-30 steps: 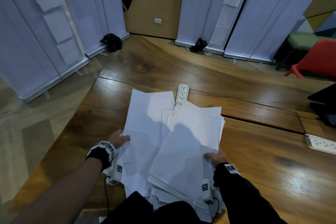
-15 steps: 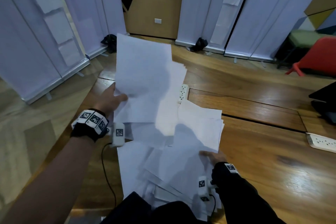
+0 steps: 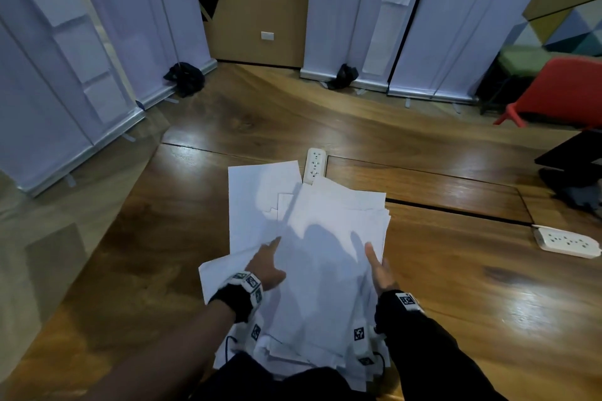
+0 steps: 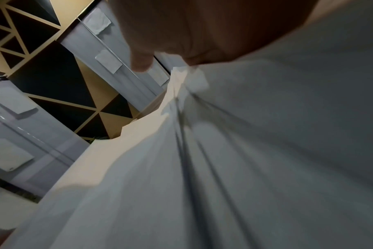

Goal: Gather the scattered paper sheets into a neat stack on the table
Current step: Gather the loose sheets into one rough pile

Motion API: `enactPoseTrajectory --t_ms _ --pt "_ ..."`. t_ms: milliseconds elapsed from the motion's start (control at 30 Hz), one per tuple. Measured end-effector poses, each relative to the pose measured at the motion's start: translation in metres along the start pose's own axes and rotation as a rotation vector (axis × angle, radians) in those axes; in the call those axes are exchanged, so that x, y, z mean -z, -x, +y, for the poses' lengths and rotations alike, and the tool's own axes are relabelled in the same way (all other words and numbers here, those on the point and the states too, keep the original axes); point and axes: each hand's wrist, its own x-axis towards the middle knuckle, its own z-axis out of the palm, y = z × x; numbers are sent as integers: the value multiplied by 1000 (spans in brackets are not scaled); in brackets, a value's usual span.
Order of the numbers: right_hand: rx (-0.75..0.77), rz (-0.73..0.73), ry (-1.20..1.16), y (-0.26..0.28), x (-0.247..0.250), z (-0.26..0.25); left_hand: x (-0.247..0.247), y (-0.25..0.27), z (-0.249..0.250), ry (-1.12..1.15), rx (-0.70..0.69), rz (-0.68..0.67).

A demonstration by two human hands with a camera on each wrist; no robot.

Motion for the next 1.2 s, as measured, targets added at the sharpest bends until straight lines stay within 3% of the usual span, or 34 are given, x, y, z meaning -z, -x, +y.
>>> enactPoseTrajectory --t_ms 133,267,400,567,767,933,1000,1133,1200 --pt "41 -65 26 14 9 -2 -5 0 9 -384 -79 67" --pt "-19 40 55 17 17 -7 22 -6 -9 -388 59 218" --pt "-90 52 55 12 14 -7 32 -4 -31 -423 96 184" --pt "-133 76 -19 1 15 2 33 1 -22 -402 117 146" --pt "-183 81 -214 -15 31 12 69 0 -23 -173 161 97" --pt "-179 29 -327 -23 42 14 80 8 -51 332 337 146" --pt "-180 39 -315 -24 42 13 67 10 -55 391 363 145" --pt "-210 88 -107 -33 43 20 41 18 -41 -151 285 140" --pt "-210 106 43 -33 43 19 32 20 -29 -288 253 181"
